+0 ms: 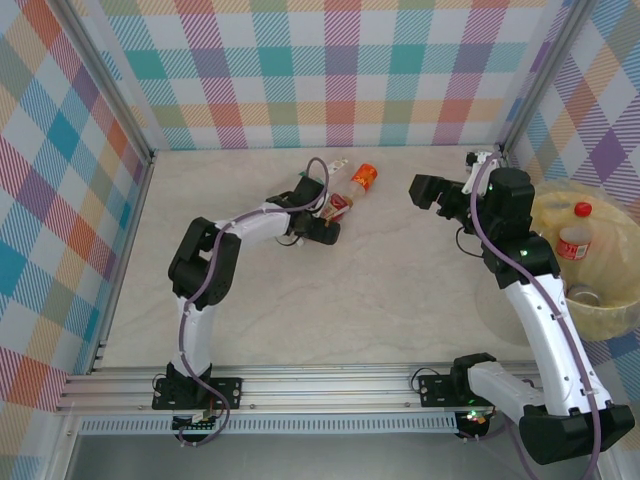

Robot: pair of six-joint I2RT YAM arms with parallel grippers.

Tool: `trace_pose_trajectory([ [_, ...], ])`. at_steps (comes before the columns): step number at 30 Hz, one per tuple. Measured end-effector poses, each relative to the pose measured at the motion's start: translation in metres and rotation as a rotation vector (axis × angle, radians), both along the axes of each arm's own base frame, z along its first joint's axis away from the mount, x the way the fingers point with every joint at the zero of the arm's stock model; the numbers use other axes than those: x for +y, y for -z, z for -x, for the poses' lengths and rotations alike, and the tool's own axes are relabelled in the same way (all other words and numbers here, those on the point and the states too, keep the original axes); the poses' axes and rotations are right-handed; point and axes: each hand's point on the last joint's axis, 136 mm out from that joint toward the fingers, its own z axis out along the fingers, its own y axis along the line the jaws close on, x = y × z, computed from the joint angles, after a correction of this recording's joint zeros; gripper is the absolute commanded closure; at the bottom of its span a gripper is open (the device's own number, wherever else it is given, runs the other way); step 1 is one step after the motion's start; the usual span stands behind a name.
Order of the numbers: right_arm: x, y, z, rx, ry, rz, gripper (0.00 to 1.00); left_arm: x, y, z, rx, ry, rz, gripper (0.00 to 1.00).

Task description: Put the plastic bottles in the bin

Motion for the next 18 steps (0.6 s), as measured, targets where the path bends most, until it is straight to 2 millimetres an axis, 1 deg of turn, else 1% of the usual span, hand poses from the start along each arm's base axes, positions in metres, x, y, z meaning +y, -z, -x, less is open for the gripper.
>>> trace_pose_trajectory([
  [4, 0.000, 0.001, -0.001, 0.002, -0.001, -0.001, 0.00, -0.002, 0.005, 0.002, 0.003, 0.007, -0.011, 0.08],
  [8, 0.002, 0.008, -0.001, 0.019, -0.007, 0.001, 0.00, -0.002, 0.008, 0.002, 0.003, 0.015, -0.022, 0.13],
  [11, 0.003, 0.013, -0.003, 0.031, -0.010, 0.003, 0.00, -0.001, 0.011, 0.001, 0.005, 0.015, -0.033, 0.18],
  [15, 0.003, 0.017, -0.003, 0.041, -0.010, 0.005, 0.00, 0.000, 0.011, 0.001, 0.003, 0.013, -0.034, 0.28],
  [18, 0.004, 0.020, -0.004, 0.044, -0.019, 0.003, 0.00, -0.001, 0.011, 0.001, 0.003, 0.009, -0.030, 0.31],
])
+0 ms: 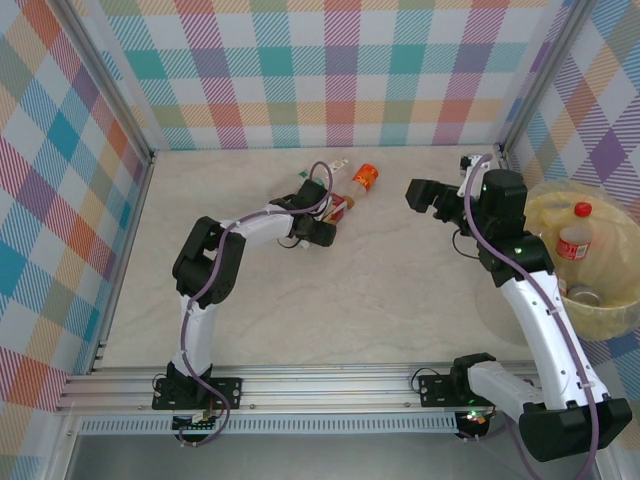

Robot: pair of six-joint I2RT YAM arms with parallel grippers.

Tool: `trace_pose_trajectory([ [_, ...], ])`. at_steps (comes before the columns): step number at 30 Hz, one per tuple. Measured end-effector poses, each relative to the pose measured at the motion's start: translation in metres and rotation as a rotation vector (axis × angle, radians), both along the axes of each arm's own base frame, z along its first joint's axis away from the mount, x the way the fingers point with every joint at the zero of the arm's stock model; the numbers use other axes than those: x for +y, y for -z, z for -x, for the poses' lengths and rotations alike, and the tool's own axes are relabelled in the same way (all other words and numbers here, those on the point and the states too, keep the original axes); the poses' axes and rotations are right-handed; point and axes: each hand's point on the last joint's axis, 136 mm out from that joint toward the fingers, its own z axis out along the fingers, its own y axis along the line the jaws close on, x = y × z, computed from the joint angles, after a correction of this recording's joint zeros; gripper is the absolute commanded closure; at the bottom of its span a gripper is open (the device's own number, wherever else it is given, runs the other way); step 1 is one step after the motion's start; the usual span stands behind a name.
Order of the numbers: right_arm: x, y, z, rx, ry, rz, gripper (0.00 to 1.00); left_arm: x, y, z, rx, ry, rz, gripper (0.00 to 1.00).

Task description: Put the plastic bottles in the bin

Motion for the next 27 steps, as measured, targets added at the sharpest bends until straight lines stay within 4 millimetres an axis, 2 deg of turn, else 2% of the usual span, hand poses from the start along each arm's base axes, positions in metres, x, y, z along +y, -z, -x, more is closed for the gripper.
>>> trace_pose_trajectory([
  [5, 0.009, 0.001, -0.001, -0.004, -0.043, -0.012, 0.00, -0.001, -0.007, 0.003, -0.004, -0.012, 0.018, 0.39],
  [10, 0.017, 0.007, -0.009, 0.013, -0.064, -0.026, 0.00, -0.003, -0.033, 0.008, -0.036, -0.020, 0.076, 0.41],
  [14, 0.020, 0.015, -0.018, 0.050, -0.046, -0.062, 0.00, -0.008, -0.067, 0.011, -0.086, -0.017, 0.163, 0.44],
  [18, 0.028, 0.024, -0.028, 0.092, -0.050, -0.146, 0.00, -0.022, -0.105, 0.023, -0.123, 0.025, 0.306, 0.46],
  [22, 0.048, 0.038, -0.036, 0.163, -0.094, -0.272, 0.00, -0.031, -0.142, 0.034, -0.168, 0.064, 0.433, 0.47],
  [27, 0.081, 0.043, -0.045, 0.207, -0.178, -0.376, 0.00, -0.032, -0.175, 0.044, -0.227, 0.098, 0.513, 0.48],
])
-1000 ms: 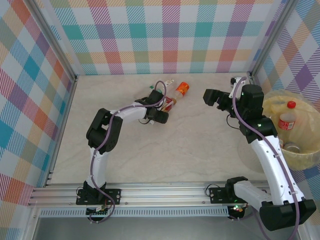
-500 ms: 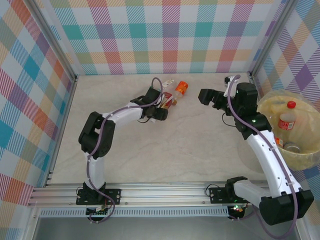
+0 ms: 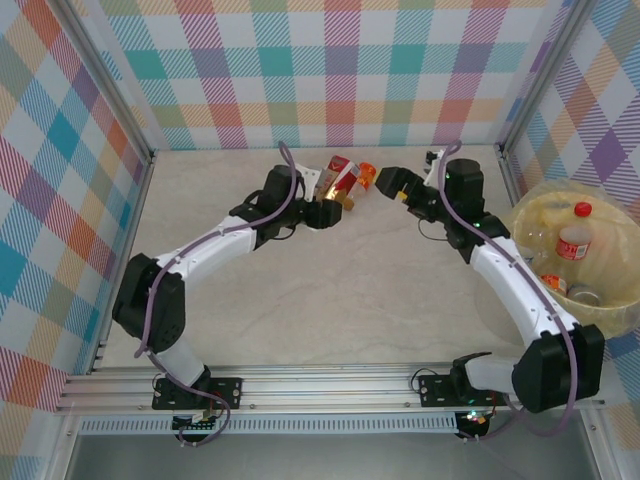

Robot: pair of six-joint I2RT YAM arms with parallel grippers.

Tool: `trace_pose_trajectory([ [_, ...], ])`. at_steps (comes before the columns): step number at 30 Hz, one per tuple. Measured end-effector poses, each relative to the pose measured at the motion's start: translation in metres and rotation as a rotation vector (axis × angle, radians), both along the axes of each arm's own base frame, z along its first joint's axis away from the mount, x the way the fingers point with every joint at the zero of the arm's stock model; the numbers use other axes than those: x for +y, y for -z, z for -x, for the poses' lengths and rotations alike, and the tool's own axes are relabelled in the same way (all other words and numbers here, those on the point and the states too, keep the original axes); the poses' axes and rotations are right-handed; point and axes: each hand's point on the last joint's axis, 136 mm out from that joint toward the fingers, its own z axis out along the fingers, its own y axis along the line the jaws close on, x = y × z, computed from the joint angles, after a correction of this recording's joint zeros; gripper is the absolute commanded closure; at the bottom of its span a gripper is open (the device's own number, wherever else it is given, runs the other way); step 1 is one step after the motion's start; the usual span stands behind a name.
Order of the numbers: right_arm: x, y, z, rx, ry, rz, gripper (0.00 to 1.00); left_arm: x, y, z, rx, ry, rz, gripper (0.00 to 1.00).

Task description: Put the plastic bottles in the bin

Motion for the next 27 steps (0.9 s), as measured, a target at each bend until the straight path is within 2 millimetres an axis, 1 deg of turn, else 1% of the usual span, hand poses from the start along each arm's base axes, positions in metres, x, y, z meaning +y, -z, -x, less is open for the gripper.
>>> trace_pose_trajectory([
  [3, 0.018, 0.005, -0.004, 0.017, -0.028, -0.032, 0.00, -0.003, -0.013, 0.005, -0.027, 0.015, 0.023, 0.48],
  [6, 0.036, 0.011, -0.010, 0.037, -0.055, -0.040, 0.00, -0.010, -0.020, 0.013, -0.039, 0.043, 0.035, 0.48],
  [10, 0.057, 0.012, -0.020, 0.038, -0.093, -0.045, 0.00, -0.022, -0.023, 0.025, -0.055, 0.085, 0.029, 0.48],
  [13, 0.066, 0.011, -0.024, 0.033, -0.096, -0.043, 0.00, -0.027, -0.023, 0.030, -0.055, 0.105, 0.029, 0.49],
  [14, 0.066, 0.012, -0.027, 0.033, -0.083, -0.039, 0.02, -0.028, -0.023, 0.030, -0.055, 0.109, 0.031, 0.49],
  [16, 0.064, 0.014, -0.031, 0.039, -0.049, -0.032, 0.12, -0.028, -0.023, 0.031, -0.054, 0.112, 0.034, 0.49],
  [18, 0.062, 0.017, -0.035, 0.046, -0.024, -0.025, 0.18, -0.029, -0.023, 0.032, -0.055, 0.118, 0.039, 0.49],
  [21, 0.061, 0.020, -0.036, 0.047, -0.012, -0.017, 0.28, -0.030, -0.024, 0.032, -0.058, 0.125, 0.046, 0.48],
  [22, 0.061, 0.019, -0.037, 0.042, -0.013, -0.014, 0.31, -0.031, -0.024, 0.033, -0.057, 0.127, 0.047, 0.47],
  [23, 0.062, 0.017, -0.037, 0.035, -0.013, -0.011, 0.33, -0.031, -0.024, 0.033, -0.056, 0.128, 0.047, 0.43],
  [24, 0.061, 0.015, -0.037, 0.029, -0.013, -0.004, 0.34, -0.031, -0.024, 0.033, -0.057, 0.130, 0.051, 0.37],
  [25, 0.061, 0.014, -0.038, 0.024, -0.013, 0.004, 0.36, -0.032, -0.026, 0.033, -0.059, 0.129, 0.056, 0.28],
  [26, 0.060, 0.011, -0.037, 0.019, -0.013, 0.015, 0.36, -0.032, -0.027, 0.033, -0.060, 0.130, 0.062, 0.15],
  [27, 0.059, 0.008, -0.037, 0.010, -0.010, 0.029, 0.37, -0.033, -0.030, 0.032, -0.067, 0.131, 0.072, 0.05],
])
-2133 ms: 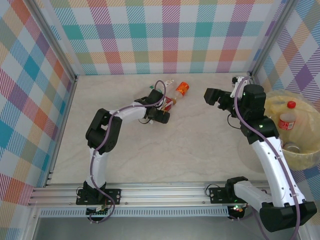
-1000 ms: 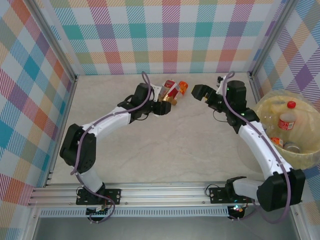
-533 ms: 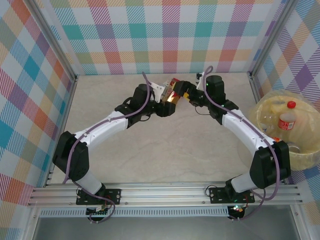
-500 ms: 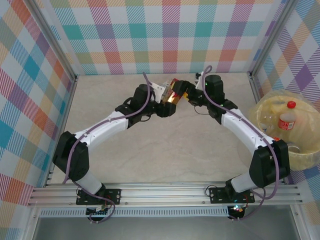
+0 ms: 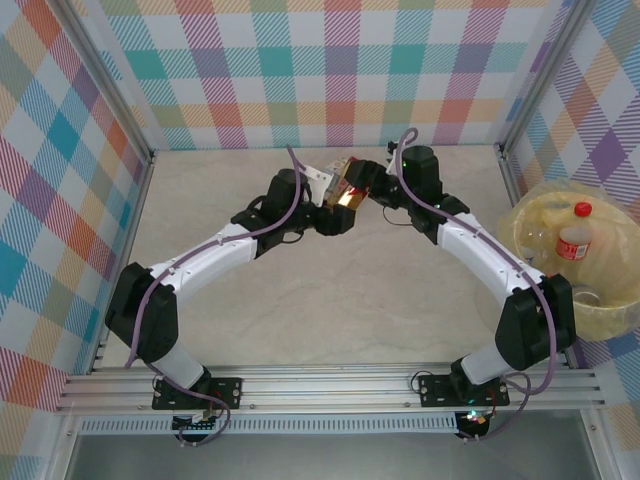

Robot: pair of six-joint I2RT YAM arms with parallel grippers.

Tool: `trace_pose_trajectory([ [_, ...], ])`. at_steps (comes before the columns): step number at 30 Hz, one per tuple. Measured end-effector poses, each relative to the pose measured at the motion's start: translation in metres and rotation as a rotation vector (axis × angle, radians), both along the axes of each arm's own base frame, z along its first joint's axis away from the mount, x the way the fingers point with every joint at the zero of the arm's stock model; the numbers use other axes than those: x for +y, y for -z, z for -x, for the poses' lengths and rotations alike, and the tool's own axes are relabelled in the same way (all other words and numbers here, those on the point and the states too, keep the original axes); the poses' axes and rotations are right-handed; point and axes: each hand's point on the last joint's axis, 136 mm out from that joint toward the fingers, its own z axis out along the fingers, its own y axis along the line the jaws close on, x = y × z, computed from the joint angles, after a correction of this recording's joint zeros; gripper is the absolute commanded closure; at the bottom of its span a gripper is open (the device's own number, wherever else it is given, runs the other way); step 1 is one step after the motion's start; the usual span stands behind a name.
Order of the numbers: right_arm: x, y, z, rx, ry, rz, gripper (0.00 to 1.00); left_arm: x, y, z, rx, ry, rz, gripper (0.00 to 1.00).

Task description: Put the plastic bottles in the bin

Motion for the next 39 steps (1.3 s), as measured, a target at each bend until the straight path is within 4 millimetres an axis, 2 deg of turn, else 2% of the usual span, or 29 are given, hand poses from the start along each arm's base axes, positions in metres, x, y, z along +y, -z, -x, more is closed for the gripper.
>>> trace_pose_trajectory([
  [1, -0.003, -0.002, 0.000, -0.010, 0.007, 0.020, 0.37, 0.000, -0.002, 0.000, -0.002, -0.002, 0.008, 0.00],
  [4, -0.025, -0.013, -0.001, -0.049, 0.057, 0.087, 0.38, 0.004, -0.014, 0.004, -0.017, -0.015, 0.043, 0.00],
  [7, -0.061, -0.036, 0.000, -0.104, 0.139, 0.167, 0.39, 0.017, -0.031, 0.009, -0.044, -0.040, 0.092, 0.00],
  [9, -0.088, -0.061, 0.004, -0.162, 0.200, 0.220, 0.39, 0.029, -0.043, 0.011, -0.070, -0.081, 0.114, 0.00],
  [12, -0.128, -0.108, 0.022, -0.265, 0.291, 0.292, 0.41, 0.053, -0.053, 0.004, -0.107, -0.184, 0.114, 0.00],
  [16, -0.170, -0.171, 0.056, -0.390, 0.401, 0.383, 0.42, 0.082, -0.043, -0.012, -0.108, -0.345, 0.080, 0.00],
  [20, -0.205, -0.203, 0.082, -0.427, 0.502, 0.485, 0.42, 0.111, -0.027, -0.027, -0.079, -0.497, 0.050, 0.00],
  [25, -0.253, -0.212, 0.108, -0.349, 0.657, 0.678, 0.42, 0.140, -0.012, -0.041, -0.033, -0.643, 0.033, 0.00],
  [29, -0.298, -0.213, 0.132, -0.249, 0.803, 0.843, 0.43, 0.152, -0.004, -0.045, 0.001, -0.710, 0.040, 0.00],
  [34, -0.345, -0.200, 0.160, -0.090, 0.934, 0.989, 0.43, 0.165, 0.009, -0.048, 0.059, -0.778, 0.038, 0.00],
  [39, -0.375, -0.183, 0.171, 0.071, 0.979, 1.078, 0.45, 0.178, 0.022, -0.047, 0.114, -0.842, 0.026, 0.00],
])
